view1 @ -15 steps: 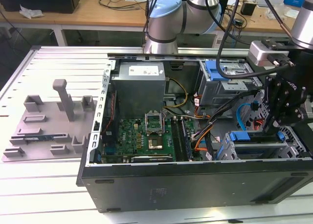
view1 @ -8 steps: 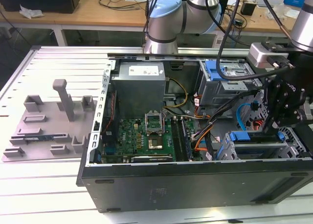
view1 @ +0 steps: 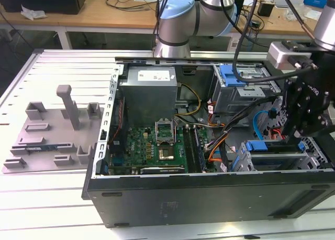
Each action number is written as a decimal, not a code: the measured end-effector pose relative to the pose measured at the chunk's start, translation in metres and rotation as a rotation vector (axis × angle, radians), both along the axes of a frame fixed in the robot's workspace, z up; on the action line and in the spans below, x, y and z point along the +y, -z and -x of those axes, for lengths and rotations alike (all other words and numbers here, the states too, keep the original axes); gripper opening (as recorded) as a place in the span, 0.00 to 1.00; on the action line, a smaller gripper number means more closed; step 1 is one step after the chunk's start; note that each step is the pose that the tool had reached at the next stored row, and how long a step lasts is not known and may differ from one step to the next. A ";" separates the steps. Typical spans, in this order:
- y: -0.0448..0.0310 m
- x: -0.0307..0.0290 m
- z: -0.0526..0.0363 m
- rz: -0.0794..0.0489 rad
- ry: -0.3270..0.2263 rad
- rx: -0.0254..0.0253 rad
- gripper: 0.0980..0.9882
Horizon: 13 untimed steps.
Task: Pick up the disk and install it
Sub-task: 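Insert the first disk wire, then insert the second disk wire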
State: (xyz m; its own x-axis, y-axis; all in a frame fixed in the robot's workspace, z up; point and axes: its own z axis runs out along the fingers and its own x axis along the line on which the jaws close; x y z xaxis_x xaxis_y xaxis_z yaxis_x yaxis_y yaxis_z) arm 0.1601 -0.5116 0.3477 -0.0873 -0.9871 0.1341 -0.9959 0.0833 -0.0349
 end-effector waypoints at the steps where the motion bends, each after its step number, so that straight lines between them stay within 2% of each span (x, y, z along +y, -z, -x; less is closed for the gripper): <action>1: -0.0026 0.0002 0.0000 0.000 0.000 0.0000 0.23; 2: -0.0079 0.0011 0.0000 0.000 0.000 0.0000 0.23; 4: -0.0138 0.0015 0.0000 0.000 0.000 0.0000 0.23; 13: -0.0147 0.0018 0.0000 0.000 0.000 0.0000 0.23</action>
